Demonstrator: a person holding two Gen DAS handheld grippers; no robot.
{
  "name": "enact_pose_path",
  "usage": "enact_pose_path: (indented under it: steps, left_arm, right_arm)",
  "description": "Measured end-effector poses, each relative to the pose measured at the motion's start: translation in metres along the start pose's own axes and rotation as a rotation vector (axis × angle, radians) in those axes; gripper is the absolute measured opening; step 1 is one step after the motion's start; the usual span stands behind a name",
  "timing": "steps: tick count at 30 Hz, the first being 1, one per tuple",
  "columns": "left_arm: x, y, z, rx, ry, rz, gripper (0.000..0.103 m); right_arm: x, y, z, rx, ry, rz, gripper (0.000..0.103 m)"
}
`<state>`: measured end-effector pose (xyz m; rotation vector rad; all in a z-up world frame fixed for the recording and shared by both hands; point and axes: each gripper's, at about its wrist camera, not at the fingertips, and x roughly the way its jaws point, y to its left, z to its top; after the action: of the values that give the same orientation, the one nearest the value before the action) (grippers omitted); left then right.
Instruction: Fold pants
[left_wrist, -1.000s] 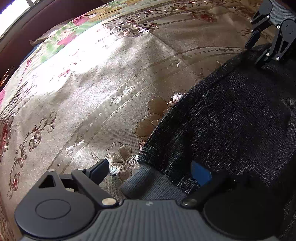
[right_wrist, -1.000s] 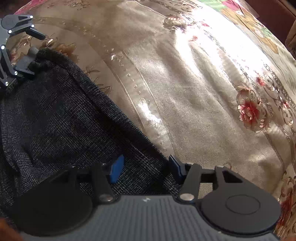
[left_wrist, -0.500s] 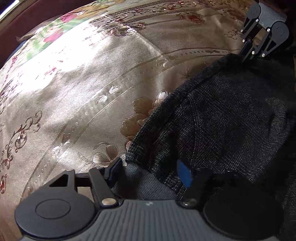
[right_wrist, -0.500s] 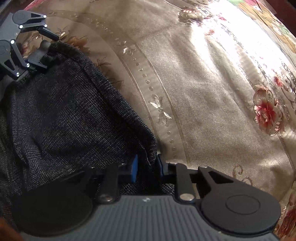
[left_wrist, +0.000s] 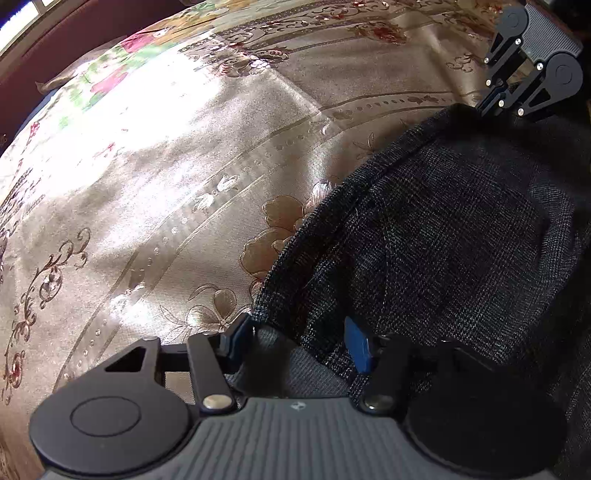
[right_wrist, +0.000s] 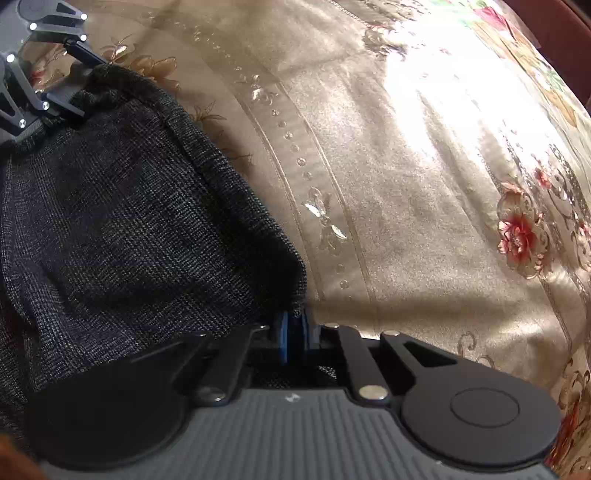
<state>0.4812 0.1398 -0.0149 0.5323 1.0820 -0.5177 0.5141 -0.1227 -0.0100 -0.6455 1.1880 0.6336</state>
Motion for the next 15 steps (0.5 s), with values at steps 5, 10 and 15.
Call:
enact_pose_path:
  steps: [5, 10, 15]
  left_arm:
    - [-0.02, -0.007, -0.005, 0.012, -0.01, 0.068, 0.026]
    - [-0.063, -0.029, -0.024, 0.035, -0.046, 0.088, 0.026]
    - [-0.118, -0.073, -0.063, 0.086, -0.074, 0.067, 0.026]
  right_arm:
    - [-0.056, 0.012, -0.024, 0.062, -0.134, -0.027, 0.005]
    - [-0.122, 0.068, -0.053, 0.044, -0.22, -0.019, 0.005]
    - [-0.183, 0.129, -0.107, 0.016, -0.24, 0.032, 0.005]
